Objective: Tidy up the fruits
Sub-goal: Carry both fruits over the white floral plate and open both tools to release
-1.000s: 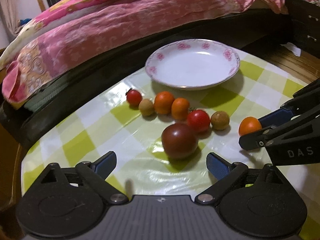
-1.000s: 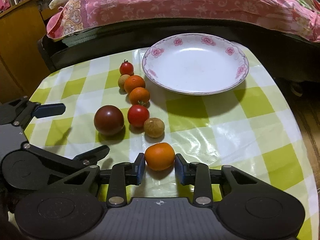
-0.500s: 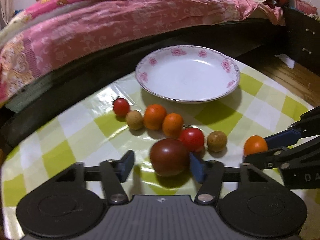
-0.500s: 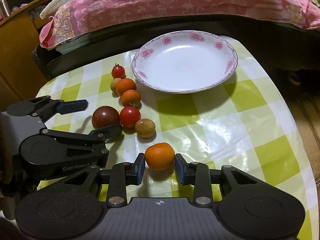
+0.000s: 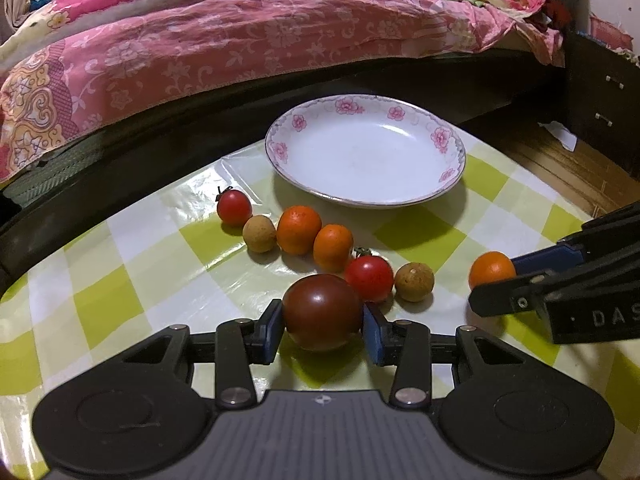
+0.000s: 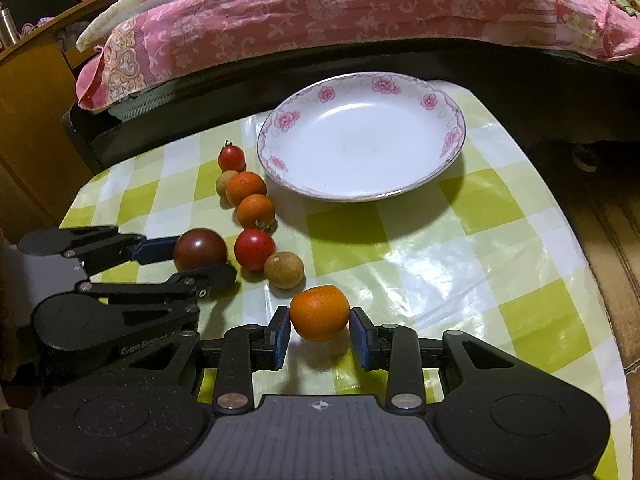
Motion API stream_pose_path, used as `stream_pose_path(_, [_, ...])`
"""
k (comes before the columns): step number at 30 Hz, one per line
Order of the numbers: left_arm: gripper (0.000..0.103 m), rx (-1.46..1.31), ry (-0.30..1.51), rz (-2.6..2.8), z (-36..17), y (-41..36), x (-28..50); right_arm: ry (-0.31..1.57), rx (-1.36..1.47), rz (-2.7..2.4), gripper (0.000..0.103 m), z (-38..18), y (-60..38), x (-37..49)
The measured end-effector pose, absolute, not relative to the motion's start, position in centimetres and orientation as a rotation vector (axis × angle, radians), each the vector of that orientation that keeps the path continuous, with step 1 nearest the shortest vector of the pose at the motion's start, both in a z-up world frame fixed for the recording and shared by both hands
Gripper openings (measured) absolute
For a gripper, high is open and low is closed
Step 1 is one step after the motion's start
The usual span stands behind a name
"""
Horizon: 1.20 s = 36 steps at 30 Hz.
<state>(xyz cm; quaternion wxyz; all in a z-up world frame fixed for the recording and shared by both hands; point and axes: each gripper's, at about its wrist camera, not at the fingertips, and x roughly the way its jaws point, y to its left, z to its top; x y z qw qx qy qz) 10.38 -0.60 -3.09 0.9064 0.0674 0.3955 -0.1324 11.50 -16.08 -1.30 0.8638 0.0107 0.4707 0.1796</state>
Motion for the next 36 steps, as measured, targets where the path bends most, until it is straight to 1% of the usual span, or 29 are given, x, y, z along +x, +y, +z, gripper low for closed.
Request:
stream_pose_path(9, [0.048, 0.108, 0.784, -0.28, -1.5, -1.4, 11.5, 0.924, 0.051, 0.371, 0.029, -0.3, -16.5, 13.3])
stream_pose_path(16, [0.048, 0.147, 0.735, -0.275, 0.1, -2.7, 14.7, 0.869, 0.02, 0.354, 0.029, 0.3, -16.5, 16.2])
stream_pose_path(24, [0.048, 0.195, 0.745, -0.263, -0.7, -3.9, 18.0, 0.857, -0.006, 0.35, 0.029, -0.4, -16.9, 19.3])
stream_pose_path(36, [0.049, 0.204, 0.765, -0.25, -1.4, -4.6, 19.4, 0.884, -0.004, 0.342, 0.031, -1.7, -17.6, 21.0])
